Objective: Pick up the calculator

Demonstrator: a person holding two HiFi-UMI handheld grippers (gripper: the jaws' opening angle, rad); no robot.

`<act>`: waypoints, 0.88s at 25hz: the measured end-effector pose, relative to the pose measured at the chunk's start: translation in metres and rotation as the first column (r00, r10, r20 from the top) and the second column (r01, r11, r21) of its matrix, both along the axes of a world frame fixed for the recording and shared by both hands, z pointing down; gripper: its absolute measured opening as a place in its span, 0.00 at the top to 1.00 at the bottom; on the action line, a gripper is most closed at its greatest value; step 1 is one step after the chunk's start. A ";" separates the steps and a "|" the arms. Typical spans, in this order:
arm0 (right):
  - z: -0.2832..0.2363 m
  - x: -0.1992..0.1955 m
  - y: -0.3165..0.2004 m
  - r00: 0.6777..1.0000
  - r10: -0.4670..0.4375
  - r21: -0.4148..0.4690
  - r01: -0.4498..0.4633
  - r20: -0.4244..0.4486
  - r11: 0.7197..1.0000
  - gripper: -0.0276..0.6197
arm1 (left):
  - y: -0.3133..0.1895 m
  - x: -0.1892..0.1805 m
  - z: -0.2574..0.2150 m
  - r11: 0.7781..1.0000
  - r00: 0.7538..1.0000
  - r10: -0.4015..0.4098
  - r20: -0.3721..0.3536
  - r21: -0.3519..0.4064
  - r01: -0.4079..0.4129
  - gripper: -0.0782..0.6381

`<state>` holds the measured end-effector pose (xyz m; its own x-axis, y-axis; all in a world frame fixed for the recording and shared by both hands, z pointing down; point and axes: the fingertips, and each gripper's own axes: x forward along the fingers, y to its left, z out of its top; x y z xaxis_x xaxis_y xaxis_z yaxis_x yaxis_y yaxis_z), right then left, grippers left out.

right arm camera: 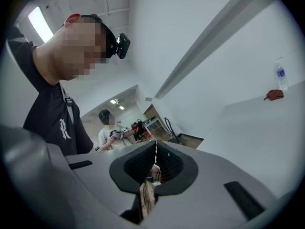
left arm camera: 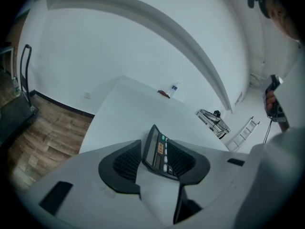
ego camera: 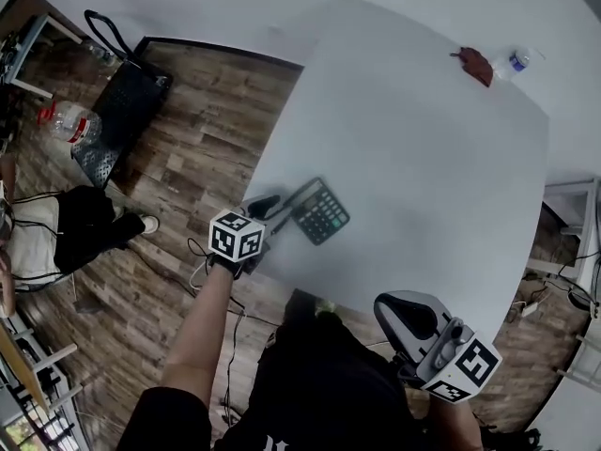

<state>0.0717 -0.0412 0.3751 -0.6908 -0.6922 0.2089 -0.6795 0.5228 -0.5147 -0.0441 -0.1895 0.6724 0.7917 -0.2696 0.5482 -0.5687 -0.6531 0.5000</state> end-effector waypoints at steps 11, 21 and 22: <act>0.016 -0.007 -0.024 1.000 0.003 -0.062 -0.004 -0.013 0.998 0.93 | 0.010 0.028 0.050 0.958 0.979 0.203 -0.016 -0.205 -0.202 0.68; 0.017 -0.004 -0.039 1.000 -0.001 -0.074 0.000 -0.013 0.997 0.93 | 0.018 0.039 0.046 0.923 0.964 0.222 -0.148 -0.288 -0.257 0.81; 0.018 -0.004 -0.041 1.000 0.001 -0.074 -0.002 -0.013 0.997 0.93 | 0.019 0.040 0.044 0.922 0.963 0.216 -0.161 -0.290 -0.255 0.81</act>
